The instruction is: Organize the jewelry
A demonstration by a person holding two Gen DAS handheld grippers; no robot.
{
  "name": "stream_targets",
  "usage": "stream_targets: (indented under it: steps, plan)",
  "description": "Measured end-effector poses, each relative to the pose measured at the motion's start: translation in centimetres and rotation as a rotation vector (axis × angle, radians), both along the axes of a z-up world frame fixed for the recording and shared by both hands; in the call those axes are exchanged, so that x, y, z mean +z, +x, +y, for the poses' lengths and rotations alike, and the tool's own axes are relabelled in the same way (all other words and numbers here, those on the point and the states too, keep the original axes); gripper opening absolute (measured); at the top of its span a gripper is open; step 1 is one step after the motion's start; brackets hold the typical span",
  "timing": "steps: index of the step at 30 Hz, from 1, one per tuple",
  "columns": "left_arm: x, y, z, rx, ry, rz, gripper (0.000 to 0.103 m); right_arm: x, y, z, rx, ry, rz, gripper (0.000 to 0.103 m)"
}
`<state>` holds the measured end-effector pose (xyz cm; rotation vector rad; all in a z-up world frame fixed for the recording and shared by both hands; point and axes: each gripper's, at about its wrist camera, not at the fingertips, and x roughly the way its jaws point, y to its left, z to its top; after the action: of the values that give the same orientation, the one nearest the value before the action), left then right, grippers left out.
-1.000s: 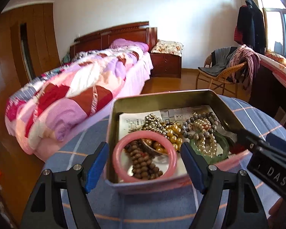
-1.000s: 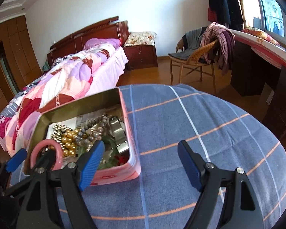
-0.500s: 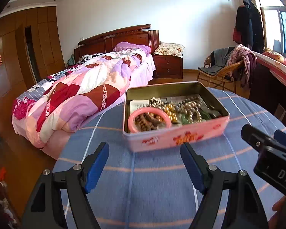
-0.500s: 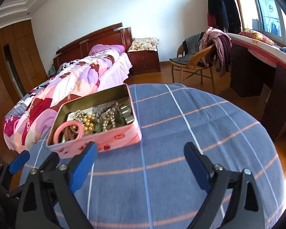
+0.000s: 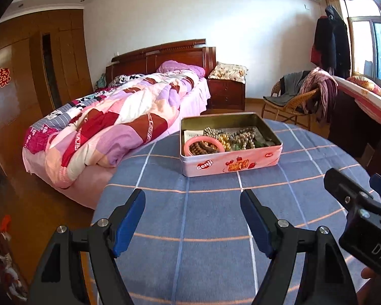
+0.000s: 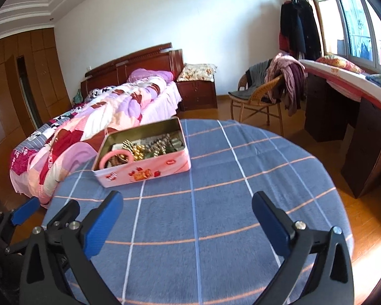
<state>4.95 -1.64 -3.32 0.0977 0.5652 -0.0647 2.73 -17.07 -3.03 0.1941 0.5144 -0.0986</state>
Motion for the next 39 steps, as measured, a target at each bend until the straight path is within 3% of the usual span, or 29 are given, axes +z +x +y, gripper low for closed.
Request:
stream_targets:
  steps: [11, 18, 39]
  plan:
    - [4.8, -3.9, 0.1, 0.015, 0.029, -0.165, 0.086, 5.5, -3.7, 0.2, -0.003, -0.008, -0.166, 0.103]
    - [6.2, -4.7, 0.2, 0.010, 0.006, -0.197, 0.090, 6.8, -4.5, 0.1, -0.010, 0.000, -0.229, 0.103]
    - [6.8, -5.5, 0.5, 0.021, -0.016, -0.207, 0.091, 6.7, -4.7, 0.6, -0.015, -0.027, -0.228, 0.103]
